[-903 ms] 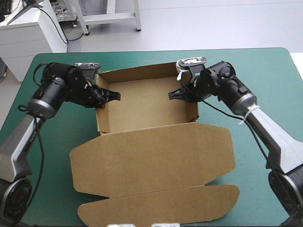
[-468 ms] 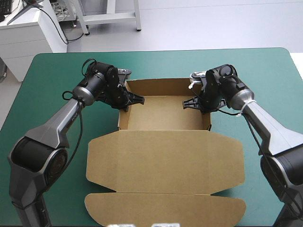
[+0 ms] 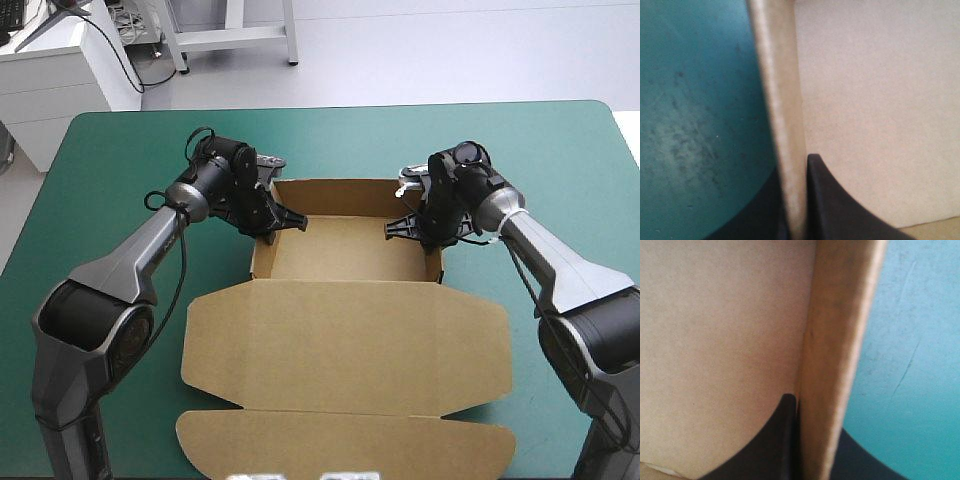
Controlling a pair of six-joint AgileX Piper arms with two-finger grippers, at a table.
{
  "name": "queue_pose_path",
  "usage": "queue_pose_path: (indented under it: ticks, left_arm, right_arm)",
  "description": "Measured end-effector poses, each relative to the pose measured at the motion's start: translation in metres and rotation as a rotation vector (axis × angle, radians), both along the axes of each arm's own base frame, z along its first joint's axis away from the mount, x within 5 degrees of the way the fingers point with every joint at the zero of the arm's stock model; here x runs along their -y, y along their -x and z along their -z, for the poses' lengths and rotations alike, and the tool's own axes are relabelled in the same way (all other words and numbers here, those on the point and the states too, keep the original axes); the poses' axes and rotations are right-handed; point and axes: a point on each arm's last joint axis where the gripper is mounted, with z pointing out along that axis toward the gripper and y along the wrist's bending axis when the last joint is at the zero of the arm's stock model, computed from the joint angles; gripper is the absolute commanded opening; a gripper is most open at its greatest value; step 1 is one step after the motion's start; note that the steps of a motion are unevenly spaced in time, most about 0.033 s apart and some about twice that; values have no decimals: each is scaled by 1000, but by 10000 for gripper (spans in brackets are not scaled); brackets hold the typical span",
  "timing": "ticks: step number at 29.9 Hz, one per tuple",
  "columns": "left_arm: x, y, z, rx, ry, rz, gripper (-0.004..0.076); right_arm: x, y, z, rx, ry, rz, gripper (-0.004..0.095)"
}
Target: Fold the box
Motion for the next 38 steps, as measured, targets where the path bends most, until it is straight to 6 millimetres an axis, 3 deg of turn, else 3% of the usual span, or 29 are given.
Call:
queue_pose_path:
  ticks: [3,8,12,20,23,29,33,37,38]
  left_arm:
    - [1,0,1,2,0,47,158]
    - [5,0,1,10,40,90,438]
    - [9,0,0,13,79,91,554]
    - [10,-1,0,19,85,92,558]
    - [7,0,-3,34,60,97,557]
    - [-4,3,-30,131,-17,114,557]
    - [-10,5,-65,216,-38,115,523]
    - [-20,7,-102,337,-96,105,367]
    - [-22,8,-109,360,-101,96,280]
  right_arm:
    - [1,0,0,3,14,19,171]
    - [6,0,0,1,83,-4,479]
    - [9,0,0,8,124,-13,544]
    - [10,0,0,7,126,-14,502]
    - [8,-3,-10,35,112,11,468]
    - [9,-11,-72,241,91,-10,448]
    - [14,-2,-118,376,64,-9,448]
    - [20,10,-138,422,50,12,448]
    - [20,11,-140,425,44,20,448]
